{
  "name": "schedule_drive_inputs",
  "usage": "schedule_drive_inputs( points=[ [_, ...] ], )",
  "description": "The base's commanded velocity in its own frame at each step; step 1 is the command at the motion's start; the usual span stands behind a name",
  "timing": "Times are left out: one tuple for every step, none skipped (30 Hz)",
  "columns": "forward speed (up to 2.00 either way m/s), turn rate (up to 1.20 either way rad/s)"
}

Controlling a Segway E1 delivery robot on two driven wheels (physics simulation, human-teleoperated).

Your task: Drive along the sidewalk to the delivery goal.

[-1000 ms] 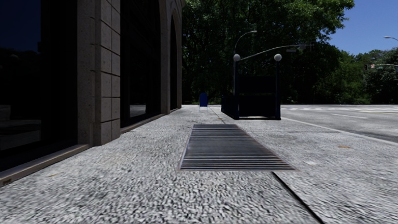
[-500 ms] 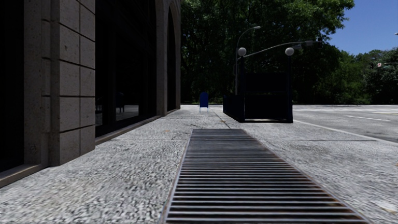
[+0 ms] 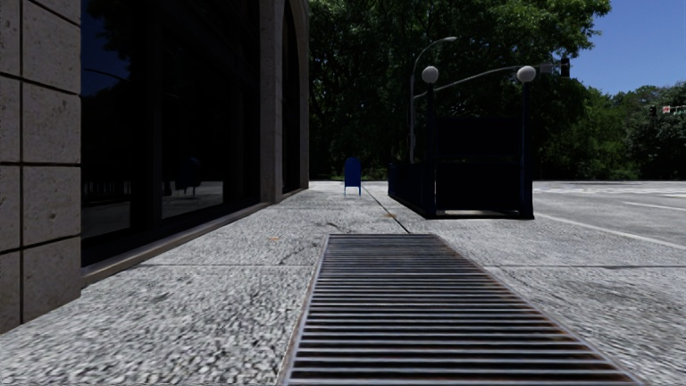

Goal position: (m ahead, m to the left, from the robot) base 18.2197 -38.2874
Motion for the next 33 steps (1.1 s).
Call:
schedule_drive_inputs(
  points=[
    [2.00,0.00],
    [2.00,0.00],
    [2.00,0.00],
    [2.00,0.00],
    [2.00,0.00],
    [2.00,0.00],
    [2.00,0.00],
    [2.00,0.00],
    [2.00,0.00],
    [2.00,0.00],
    [2.00,0.00],
    [2.00,0.00],
    [2.00,0.00],
    [2.00,0.00],
    [2.00,0.00],
    [2.00,0.00],
    [2.00,0.00],
    [2.00,0.00],
    [2.00,0.12],
    [2.00,0.21],
    [2.00,0.29],
    [2.00,0.29],
    [2.00,0.38],
    [2.00,0.49],
    [2.00,0.53],
    [2.00,0.53],
    [2.00,0.53],
    [2.00,0.53],
    [2.00,0.54],
    [2.00,0.54],
    [2.00,0.54],
    [2.00,0.54],
    [2.00,0.54]
  ],
)
